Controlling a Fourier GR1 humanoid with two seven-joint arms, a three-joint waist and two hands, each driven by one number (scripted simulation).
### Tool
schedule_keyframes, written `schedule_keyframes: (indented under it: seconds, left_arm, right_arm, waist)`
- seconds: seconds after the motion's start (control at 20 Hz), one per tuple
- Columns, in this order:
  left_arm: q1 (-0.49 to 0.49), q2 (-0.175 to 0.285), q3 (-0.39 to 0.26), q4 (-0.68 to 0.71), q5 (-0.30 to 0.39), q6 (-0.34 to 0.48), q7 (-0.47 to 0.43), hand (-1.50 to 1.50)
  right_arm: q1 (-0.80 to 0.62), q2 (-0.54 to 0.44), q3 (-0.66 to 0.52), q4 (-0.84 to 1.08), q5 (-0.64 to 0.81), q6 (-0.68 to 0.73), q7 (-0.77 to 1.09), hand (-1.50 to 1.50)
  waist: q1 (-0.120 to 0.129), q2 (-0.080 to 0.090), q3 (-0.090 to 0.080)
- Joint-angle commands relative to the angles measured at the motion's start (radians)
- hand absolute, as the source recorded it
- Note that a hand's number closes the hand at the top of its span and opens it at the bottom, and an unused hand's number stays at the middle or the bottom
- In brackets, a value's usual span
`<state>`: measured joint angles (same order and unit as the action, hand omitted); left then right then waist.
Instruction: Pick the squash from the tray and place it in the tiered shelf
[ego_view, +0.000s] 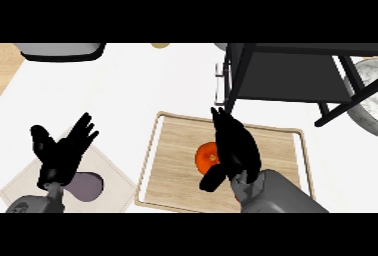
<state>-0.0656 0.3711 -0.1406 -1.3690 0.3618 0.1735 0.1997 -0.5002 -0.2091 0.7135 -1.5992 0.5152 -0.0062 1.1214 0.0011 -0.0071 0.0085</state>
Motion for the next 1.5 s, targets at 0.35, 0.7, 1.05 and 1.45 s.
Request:
schedule_keyframes:
  seconds: [0.35,0.7,1.05,1.45]
  left_arm:
    - [-0.004,-0.017,0.029,-0.004,-0.029,-0.016,0.088,0.00]
    - [0.005,-0.047,0.038,0.049,-0.062,-0.027,0.037,0.00]
    - [0.060,-0.084,0.032,0.025,-0.078,-0.034,0.001,0.00]
    - [0.008,-0.060,0.103,0.100,-0.072,-0.096,0.002,0.00]
  right_arm:
    - [0.017,0.147,-0.083,0.111,0.145,0.014,0.002,-1.50]
    - [0.102,0.165,-0.029,0.163,0.158,0.051,-0.115,1.50]
    - [0.100,0.157,-0.048,0.203,0.127,0.093,-0.283,1.50]
    - [0.128,0.207,-0.032,0.083,0.182,0.104,-0.286,1.50]
  waist:
    - [0.002,0.007,-0.009]
    - [0.000,0.007,-0.009]
    - [0.003,0.007,-0.008]
    - [-0.003,0.007,-0.009]
